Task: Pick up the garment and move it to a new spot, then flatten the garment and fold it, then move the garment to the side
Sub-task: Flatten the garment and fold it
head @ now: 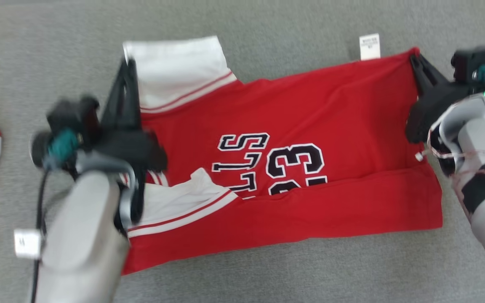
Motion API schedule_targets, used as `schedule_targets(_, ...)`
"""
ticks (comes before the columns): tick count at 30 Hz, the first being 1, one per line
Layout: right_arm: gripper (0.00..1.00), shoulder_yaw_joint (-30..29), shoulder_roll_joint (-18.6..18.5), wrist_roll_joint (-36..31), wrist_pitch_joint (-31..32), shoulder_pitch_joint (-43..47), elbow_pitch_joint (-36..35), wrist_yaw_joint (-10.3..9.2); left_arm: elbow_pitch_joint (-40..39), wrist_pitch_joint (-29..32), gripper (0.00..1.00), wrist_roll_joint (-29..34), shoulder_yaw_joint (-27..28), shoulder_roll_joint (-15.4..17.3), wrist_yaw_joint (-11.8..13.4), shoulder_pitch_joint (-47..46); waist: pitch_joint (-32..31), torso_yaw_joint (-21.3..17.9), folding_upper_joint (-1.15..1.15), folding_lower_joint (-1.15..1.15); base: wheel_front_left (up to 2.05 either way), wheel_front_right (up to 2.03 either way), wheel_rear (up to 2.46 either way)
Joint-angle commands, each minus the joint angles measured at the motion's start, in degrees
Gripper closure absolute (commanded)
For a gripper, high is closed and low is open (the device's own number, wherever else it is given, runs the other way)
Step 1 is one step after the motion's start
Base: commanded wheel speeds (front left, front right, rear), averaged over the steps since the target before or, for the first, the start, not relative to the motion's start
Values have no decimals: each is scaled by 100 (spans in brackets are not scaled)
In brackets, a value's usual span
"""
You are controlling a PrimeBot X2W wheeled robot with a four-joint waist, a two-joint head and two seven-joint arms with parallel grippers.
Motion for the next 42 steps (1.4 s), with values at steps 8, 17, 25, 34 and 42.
schedule_targets(8, 100, -38, -149, -548, -642, 512, 218, -13, -749, -16, 100, 142, 382, -342, -224, 1354, -487, 357, 0, 1, 0, 0, 0)
schedule_targets(17, 100, -57, -71, -1083, -737, 1336, 401, -13, -1412, -13, 100, 286, 743, -540, -389, 3221, -1005, 353, 0, 1, 0, 0, 0)
schedule_targets(25, 100, -49, -117, -1225, -519, 1493, 450, -13, -1252, -13, 100, 262, 680, -584, -390, 3574, -1097, 367, 0, 1, 0, 0, 0)
schedule_targets(34, 0, -72, -124, -1230, -209, 1658, 486, -13, -1044, -13, 100, 225, 611, -608, -354, 3825, -1154, 394, 0, 1, 0, 0, 0)
schedule_targets(42, 0, -243, -104, -1216, -229, 1738, 449, -13, -938, -14, 0, 497, 558, -617, -470, 3870, -1227, 403, 0, 1, 0, 0, 0)
